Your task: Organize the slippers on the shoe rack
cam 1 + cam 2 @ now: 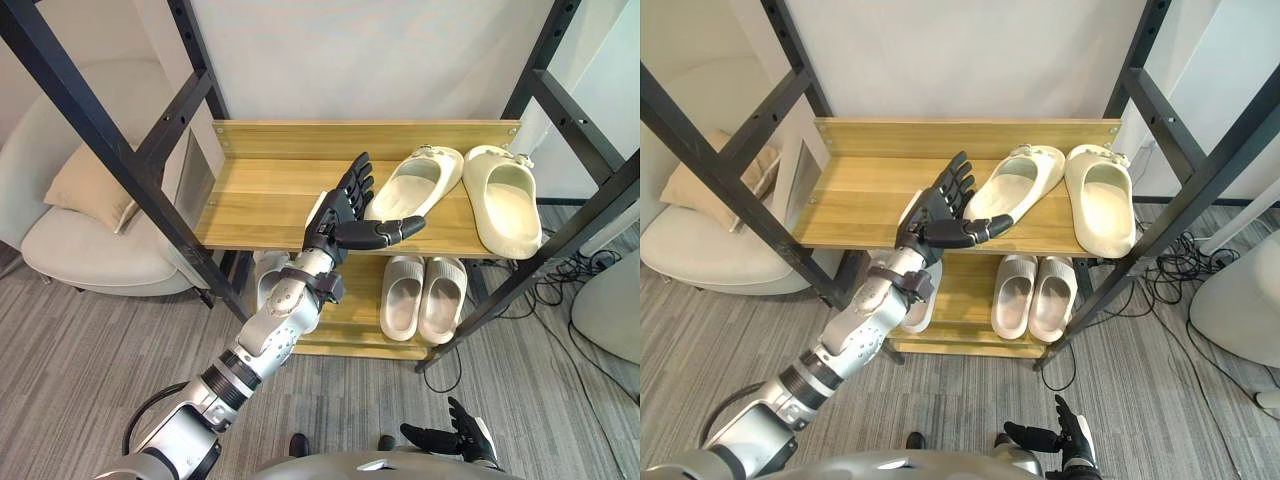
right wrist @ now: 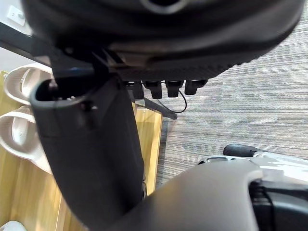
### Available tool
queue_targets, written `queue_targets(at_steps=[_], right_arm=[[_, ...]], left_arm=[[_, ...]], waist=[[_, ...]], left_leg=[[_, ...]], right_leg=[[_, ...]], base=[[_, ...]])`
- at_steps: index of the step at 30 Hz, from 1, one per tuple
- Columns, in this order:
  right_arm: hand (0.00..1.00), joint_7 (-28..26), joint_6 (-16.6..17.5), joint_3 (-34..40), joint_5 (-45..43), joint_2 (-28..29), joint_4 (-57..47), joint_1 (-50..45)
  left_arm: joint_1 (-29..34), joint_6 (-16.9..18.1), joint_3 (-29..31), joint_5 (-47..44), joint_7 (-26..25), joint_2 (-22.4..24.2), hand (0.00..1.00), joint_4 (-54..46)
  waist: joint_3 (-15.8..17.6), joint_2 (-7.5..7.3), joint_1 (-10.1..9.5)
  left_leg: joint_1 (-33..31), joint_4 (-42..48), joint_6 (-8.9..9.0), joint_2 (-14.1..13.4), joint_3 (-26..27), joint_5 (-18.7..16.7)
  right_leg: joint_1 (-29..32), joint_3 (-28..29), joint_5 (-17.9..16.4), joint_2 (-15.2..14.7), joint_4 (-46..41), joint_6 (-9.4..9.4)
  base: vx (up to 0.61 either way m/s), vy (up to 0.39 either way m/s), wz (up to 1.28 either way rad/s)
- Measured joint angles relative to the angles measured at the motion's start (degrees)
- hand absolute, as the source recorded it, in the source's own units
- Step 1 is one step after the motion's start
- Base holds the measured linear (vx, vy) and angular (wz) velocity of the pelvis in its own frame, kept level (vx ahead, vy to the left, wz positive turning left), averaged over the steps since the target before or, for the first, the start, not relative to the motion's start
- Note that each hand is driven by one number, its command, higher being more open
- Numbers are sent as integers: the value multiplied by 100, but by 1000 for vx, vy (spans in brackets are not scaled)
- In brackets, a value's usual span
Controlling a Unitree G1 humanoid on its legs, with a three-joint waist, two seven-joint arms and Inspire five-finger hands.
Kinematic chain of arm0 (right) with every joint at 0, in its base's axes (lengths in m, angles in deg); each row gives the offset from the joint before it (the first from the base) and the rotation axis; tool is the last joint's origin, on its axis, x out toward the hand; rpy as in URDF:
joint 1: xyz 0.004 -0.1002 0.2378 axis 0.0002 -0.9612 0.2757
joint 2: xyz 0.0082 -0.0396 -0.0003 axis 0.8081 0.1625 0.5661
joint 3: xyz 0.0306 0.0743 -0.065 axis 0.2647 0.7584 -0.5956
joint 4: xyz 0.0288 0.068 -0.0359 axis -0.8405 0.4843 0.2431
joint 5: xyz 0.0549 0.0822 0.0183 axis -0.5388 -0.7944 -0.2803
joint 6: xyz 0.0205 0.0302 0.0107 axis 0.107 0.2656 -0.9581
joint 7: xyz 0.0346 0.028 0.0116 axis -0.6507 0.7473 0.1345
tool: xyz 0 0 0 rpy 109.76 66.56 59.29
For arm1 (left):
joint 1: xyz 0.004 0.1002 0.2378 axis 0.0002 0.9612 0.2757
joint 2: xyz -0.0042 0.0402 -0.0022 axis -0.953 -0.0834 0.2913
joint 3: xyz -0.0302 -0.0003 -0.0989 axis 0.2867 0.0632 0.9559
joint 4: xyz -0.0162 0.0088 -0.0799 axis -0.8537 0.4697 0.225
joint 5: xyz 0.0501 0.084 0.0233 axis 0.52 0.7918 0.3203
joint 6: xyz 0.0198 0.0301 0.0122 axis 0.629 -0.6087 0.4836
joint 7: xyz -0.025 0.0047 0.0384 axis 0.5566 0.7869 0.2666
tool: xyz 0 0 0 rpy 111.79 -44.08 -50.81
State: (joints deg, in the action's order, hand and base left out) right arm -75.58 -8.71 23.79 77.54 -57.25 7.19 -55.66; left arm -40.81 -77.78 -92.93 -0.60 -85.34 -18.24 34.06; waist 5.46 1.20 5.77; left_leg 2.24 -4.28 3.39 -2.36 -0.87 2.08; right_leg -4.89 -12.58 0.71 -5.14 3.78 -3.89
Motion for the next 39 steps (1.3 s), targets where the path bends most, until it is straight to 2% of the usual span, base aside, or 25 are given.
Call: queue_targets(at_steps=[4,9,14,27,32,35,39], right_arm=[[100,8,-6,-18,0,-1,-4,0],[100,9,-6,-20,0,-2,-18,1],[100,1,-6,-21,0,-6,-21,2],[100,-43,-6,-38,-2,-18,-11,15],[100,-48,-5,-83,-3,-43,-1,37],[100,-72,8,-68,-7,-46,67,66],[100,-141,12,26,-6,-14,125,78]], left_arm=[[-59,-6,-223,-62,-12,194,100,-10],[-96,-174,-701,-59,21,343,100,-255],[-95,-253,-659,-51,-12,381,100,-274],[-10,-289,-630,84,58,326,100,-259],[119,-293,-370,375,252,249,100,-200],[308,-359,86,843,326,55,100,-329],[616,-356,836,1511,322,-311,100,-1092]], waist=[[11,-18,-51],[12,-19,-47],[12,-18,-57],[12,-18,-59],[2,-4,-30],[-10,11,-33],[-11,12,-99]], left_leg=[[-3,0,-5,5,8,-3],[-20,1,-16,0,36,-10],[-4,3,-21,-7,29,-15],[56,24,-24,-6,32,-19],[80,25,-23,-21,31,-19],[74,24,-21,-33,28,-21],[73,23,-16,-32,9,-24]], right_leg=[[13,14,-4,-5,-21,-1],[74,61,-47,-6,-107,2],[163,58,-175,-7,-318,3],[154,55,-235,-25,-453,9],[144,54,-234,-25,-451,11],[152,57,-239,-15,-450,15],[149,46,-269,0,-467,22]], base=[[0,0,0],[10,6,-4],[2,0,1],[0,0,0],[0,0,0],[0,0,0],[13,-2,3]])
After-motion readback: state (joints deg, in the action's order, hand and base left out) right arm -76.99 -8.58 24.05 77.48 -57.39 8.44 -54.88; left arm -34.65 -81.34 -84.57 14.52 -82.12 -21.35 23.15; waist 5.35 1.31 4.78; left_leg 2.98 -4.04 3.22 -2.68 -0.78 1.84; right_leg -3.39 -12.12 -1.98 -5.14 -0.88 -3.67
